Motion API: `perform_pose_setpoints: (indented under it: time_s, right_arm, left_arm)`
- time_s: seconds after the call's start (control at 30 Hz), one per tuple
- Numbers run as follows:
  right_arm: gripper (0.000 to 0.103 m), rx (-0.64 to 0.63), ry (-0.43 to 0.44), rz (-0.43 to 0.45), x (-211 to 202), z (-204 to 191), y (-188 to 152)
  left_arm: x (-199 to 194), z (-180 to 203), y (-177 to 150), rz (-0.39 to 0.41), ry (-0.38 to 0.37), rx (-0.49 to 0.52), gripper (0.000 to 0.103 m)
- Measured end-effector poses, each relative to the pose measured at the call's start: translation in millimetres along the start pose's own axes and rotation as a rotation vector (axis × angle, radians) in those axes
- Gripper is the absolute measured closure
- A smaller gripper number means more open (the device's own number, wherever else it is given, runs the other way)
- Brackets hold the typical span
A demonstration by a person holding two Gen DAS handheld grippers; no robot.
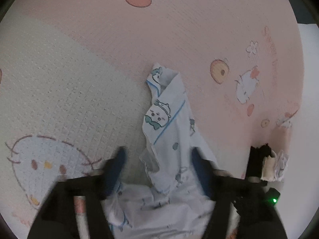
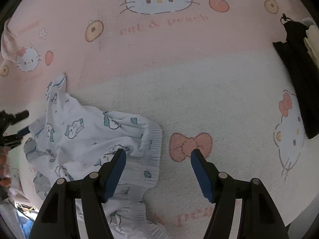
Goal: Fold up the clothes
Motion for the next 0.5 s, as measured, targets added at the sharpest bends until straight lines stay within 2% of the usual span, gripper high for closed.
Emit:
perform_pose_setpoints:
  time_s: [0.13,0.3,0.43,0.5]
  right_arm:
    - [0.036,-0.007,0.004,-0.011,3.1,-1.9,-1.3]
    - [0.036,0.019,0.030,-0.031,8.3,3.5,3.5]
    - [0.036,0.027,0.068,-0.019,5.3,7.0,7.4]
    - [0.036,0.040,0.079,-0.012,6.7,7.2,9.1]
  left_arm:
    - [20.2,-7.8,-10.2,-0.060,0.006,-0.053,0.033]
    - [20.1,3.6,-14.8,-0.064,0.089,0.041,0.033]
    - [20.9,23.1,-16.9,-0.068,0.110,0.143,0.033]
    - [21.2,29.7,-17.6,-0.054,0.128,0.183,0.041]
Point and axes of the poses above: each gripper's, at about its wrist camera, not at the fingertips, and x roughly the way its jaws point, z to its right, y to its top, the point moved 4 cm from there along x, roughly the way its jaws point, and after that the axes turned 14 degrees about x, right-handed, at the moved point
